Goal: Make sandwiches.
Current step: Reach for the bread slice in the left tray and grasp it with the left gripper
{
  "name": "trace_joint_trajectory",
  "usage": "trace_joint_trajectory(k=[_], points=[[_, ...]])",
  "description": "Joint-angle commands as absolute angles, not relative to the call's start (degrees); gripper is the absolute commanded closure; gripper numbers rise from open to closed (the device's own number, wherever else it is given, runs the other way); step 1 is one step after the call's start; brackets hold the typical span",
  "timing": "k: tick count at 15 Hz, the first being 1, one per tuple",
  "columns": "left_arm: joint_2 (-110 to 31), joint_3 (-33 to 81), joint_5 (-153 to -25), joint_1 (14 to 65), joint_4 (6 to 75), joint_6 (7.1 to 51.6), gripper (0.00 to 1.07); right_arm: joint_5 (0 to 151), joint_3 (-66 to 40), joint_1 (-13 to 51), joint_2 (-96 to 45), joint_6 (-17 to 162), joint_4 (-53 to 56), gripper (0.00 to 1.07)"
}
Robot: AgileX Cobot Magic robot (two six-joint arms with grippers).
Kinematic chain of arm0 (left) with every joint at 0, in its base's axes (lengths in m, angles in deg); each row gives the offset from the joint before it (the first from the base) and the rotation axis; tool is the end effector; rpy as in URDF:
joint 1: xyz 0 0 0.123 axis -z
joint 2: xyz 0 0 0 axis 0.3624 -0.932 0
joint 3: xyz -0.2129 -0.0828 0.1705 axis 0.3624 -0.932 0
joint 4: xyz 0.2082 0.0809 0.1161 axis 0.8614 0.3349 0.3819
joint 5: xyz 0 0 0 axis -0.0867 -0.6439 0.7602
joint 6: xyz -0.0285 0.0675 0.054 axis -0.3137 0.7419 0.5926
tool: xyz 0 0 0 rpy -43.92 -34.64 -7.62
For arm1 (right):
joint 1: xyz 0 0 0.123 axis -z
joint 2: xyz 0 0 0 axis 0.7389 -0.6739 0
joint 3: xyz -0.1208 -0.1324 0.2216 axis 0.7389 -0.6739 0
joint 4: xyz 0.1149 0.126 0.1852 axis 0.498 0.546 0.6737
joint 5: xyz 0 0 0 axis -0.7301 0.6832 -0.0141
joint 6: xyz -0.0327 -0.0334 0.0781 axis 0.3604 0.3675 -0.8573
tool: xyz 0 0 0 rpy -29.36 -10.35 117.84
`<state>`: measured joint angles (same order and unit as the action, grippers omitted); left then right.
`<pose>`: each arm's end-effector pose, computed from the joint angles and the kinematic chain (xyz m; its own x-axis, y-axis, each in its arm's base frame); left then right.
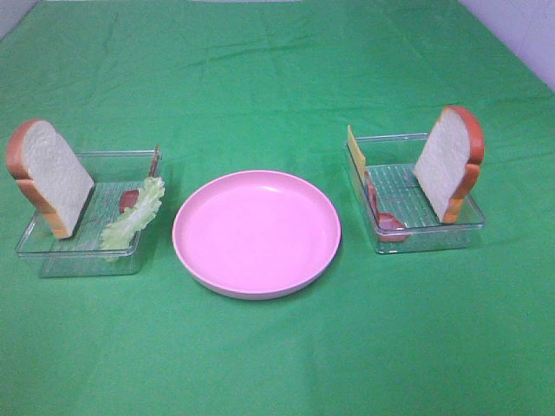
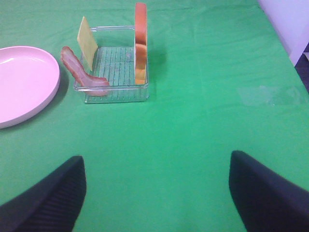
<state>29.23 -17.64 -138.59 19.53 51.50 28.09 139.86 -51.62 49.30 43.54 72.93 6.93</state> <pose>-0.0055 -0.0056 0.2785 -0.4425 -0.0025 -0.8968 0.0272 0.9995 -0.0162 -0.0066 0.0083 0.2785 -0.4493 -0.0238 -0.8931 -0.0672 0.9977 0.0072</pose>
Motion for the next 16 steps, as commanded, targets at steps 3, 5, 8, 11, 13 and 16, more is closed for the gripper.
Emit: trace_joint_trajectory(k=[3,5,8,11,13,16], points=[[30.4,-17.8,-138.1,19.3,51.3,28.0,0.3,139.3,-51.6,49.5,44.1,73.6,6.6,0.3],[30.4,-17.8,-138.1,19.3,51.3,28.0,0.3,139.3,-51.6,49.5,44.1,73.6,6.6,0.3],[30.4,-17.8,-138.1,19.3,51.3,28.0,0.3,139.3,-51.6,49.5,44.1,73.6,6.6,0.3],[30.4,-17.8,-138.1,19.3,51.3,28.0,0.3,139.3,-51.6,49.5,44.1,73.6,6.6,0.3],[30.4,-17.8,-138.1,19.3,51.3,28.0,0.3,139.3,-51.6,49.5,44.1,73.6,6.6,0.3],[30.4,-17.8,-138.1,19.3,51.3,28.0,0.3,139.3,-51.6,49.5,44.1,73.6,6.6,0.3]])
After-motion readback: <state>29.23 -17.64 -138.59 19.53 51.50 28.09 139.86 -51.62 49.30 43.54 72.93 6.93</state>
